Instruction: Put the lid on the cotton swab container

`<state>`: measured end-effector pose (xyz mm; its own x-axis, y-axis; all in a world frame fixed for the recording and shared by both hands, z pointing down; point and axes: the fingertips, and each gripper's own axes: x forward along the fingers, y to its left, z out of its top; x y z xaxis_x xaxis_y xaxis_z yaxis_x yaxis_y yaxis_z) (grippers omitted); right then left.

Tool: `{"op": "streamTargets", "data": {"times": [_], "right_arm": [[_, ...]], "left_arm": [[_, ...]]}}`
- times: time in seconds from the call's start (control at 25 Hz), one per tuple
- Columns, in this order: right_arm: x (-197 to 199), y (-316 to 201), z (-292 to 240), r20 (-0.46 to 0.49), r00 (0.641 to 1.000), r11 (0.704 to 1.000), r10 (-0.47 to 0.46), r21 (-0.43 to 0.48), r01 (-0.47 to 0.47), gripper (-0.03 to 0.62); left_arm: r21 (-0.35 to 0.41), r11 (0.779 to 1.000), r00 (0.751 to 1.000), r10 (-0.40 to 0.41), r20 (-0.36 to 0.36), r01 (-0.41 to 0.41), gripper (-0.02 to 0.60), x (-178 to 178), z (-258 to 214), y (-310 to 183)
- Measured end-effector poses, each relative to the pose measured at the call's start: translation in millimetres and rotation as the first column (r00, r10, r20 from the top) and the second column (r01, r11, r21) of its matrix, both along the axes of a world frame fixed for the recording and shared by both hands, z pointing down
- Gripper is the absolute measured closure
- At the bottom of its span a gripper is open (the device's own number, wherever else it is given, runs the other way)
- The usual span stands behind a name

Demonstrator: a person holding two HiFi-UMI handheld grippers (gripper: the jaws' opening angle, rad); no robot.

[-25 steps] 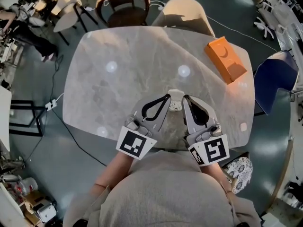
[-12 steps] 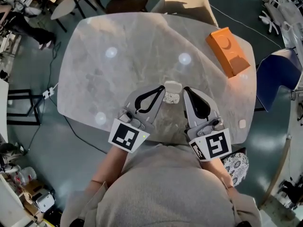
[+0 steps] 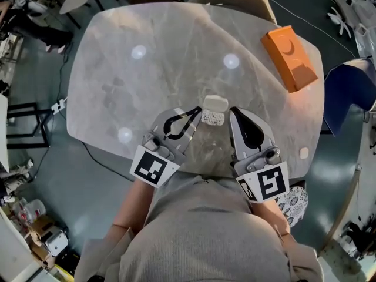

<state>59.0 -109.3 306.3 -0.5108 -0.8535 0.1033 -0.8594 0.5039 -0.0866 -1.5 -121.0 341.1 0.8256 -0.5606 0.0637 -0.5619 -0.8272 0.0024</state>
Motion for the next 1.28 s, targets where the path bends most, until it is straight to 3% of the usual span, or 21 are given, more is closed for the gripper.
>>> {"op": "streamTargets", "data": {"times": [0.44, 0.8, 1.28], "right_arm": [[4, -4, 15, -0.008, 1.0, 1.0, 0.014, -0.018, -0.014, 0.592], [-1, -1, 21, -0.014, 1.0, 0.999, 0.011, -0.03, -0.011, 0.594], [1, 5, 30, -0.011, 1.0, 0.998, 0.027, -0.054, -0.027, 0.592]], "left_arm": [[-0.017, 0.998, 0.992, 0.064, 0.107, -0.062, 0.583, -3, 36, 5], [-0.059, 0.988, 0.979, 0.152, 0.136, -0.145, 0.469, 0, 63, 13], [-0.105, 0.976, 0.946, 0.21, 0.248, -0.189, 0.426, 5, 103, 21]]}}
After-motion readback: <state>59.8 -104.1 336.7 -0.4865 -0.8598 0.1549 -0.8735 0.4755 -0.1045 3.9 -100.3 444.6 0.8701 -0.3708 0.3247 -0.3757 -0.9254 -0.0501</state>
